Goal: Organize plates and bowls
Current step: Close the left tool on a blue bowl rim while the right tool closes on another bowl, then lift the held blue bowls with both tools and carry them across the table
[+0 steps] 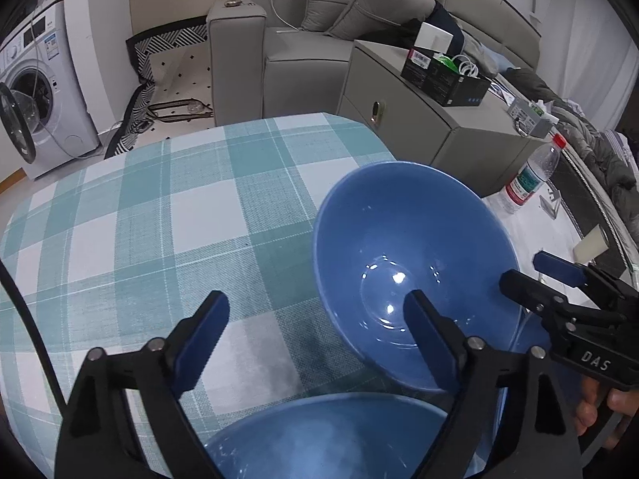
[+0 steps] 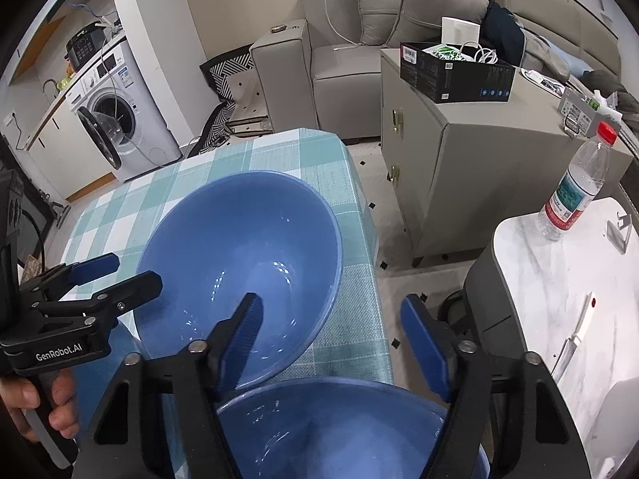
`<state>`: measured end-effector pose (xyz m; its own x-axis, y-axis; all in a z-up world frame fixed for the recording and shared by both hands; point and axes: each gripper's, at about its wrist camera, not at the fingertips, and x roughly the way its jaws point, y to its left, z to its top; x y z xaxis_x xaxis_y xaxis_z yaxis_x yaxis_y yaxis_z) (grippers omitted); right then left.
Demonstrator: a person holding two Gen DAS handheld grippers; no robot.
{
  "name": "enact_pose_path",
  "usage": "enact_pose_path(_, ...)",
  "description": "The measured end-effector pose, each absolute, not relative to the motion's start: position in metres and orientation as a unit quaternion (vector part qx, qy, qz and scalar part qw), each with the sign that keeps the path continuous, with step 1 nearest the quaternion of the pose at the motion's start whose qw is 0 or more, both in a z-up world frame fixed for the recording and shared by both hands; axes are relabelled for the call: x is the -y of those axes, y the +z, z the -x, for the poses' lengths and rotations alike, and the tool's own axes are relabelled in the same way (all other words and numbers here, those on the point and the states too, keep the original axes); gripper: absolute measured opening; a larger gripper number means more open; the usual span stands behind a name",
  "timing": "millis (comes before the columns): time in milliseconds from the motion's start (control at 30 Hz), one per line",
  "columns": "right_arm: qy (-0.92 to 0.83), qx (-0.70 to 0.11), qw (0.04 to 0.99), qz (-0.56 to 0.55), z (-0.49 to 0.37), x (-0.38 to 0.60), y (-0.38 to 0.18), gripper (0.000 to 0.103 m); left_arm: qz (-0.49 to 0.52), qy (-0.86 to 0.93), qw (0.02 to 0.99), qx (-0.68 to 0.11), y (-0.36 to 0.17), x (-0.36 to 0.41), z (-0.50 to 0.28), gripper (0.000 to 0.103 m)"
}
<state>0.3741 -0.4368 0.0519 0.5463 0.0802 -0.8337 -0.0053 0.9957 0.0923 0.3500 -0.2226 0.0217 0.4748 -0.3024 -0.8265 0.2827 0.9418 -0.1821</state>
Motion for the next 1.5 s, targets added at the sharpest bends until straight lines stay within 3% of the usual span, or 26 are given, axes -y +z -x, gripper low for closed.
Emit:
enact_pose_path(133,0.022,-0.482,0.875,-0.036,-0.376,0.435,0.047,0.058,0.010,-0.186,0.857,-0.480,0.022,0.226,-0.347,0.067)
enact_pose_path(300,0.032,-0.479,0.876,-0.032,-0.376,0.431,0.045,0.051,0.005,-0.189,0.852,-0.487,0.019,0.230,-0.347,0.045)
enact_pose_path(533,0.039,-0.486,0.873,-0.023,-0.378,0.425,0.039,0.025,0.011,-0.199,0.844,-0.498,0.012,0.229,-0.347,0.024)
enact_pose_path(733,0.038,-0.483,0.874,-0.021,-0.377,0.422,0.038,0.020,0.000,-0.204,0.845,-0.494,0.013,0.232,-0.344,0.019)
enact_pose_path(1500,0.036,-0.455,0.890,-0.021,-0.363,0.417,0.058,0.020,0.008,-0.207,0.857,-0.471,0.031,0.224,-0.337,0.018)
